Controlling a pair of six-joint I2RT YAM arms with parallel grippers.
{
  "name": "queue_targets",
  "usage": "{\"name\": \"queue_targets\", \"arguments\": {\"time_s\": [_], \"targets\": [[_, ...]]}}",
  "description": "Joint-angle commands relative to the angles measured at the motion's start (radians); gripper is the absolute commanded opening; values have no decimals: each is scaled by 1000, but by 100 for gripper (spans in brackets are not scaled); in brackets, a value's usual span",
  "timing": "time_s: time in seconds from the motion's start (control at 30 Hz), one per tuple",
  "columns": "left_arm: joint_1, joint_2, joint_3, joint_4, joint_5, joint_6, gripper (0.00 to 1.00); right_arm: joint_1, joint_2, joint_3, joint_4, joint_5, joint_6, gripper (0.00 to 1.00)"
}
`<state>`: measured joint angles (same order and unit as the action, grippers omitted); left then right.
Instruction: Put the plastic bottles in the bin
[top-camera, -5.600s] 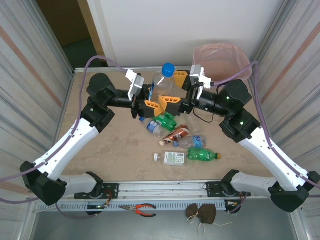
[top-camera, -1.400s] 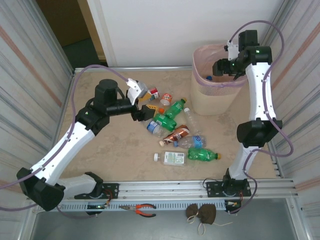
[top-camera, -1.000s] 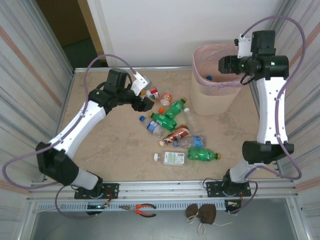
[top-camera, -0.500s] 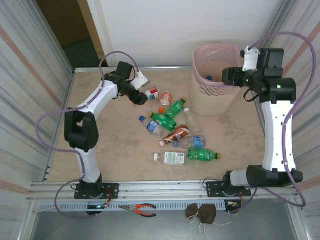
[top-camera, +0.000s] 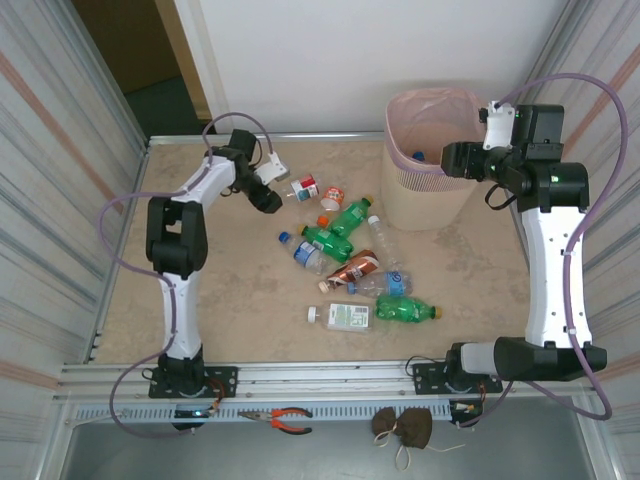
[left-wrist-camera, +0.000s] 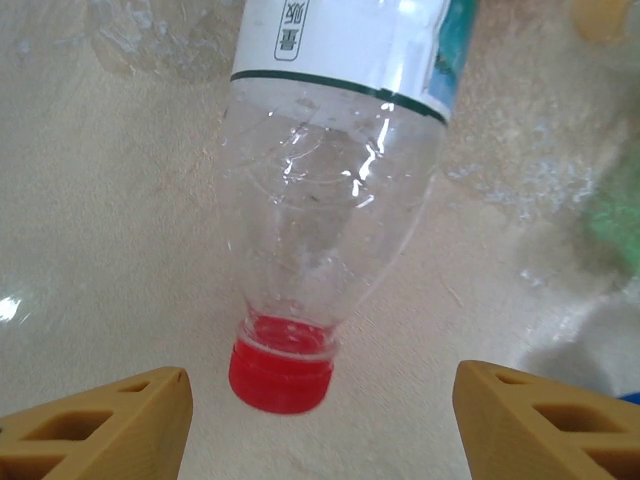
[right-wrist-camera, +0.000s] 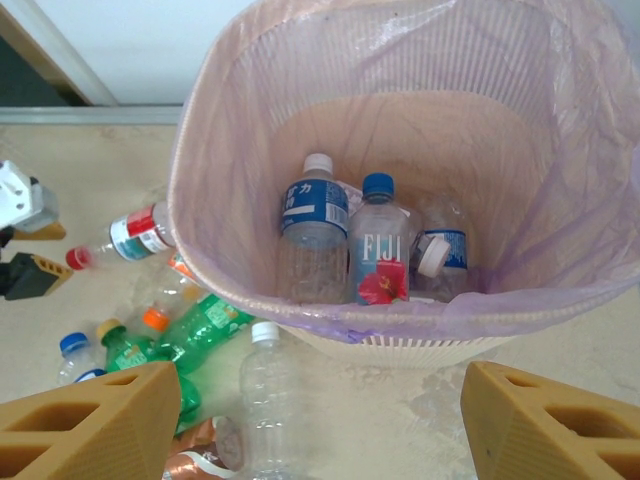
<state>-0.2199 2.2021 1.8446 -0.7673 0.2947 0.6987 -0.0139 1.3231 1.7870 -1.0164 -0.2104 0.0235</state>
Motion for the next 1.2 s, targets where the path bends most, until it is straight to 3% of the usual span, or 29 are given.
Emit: {"name": "queue_targets", "arguments": {"time_s": [0.0,0.33,0.83,1.17], "targets": [[2,39,53,-52,29,56,69,-4,-23,-4,16,-21,24,73],[10,111,57,-52,33,53,64,-4,-26,-27,30,-30,30,73],[10,76,-27,-22,36,40,33,-3,-31,-21,35,-36,32,72],[23,-52,-80,28,133,-74,24,10,-69,-47,72,-80,70,69]]}}
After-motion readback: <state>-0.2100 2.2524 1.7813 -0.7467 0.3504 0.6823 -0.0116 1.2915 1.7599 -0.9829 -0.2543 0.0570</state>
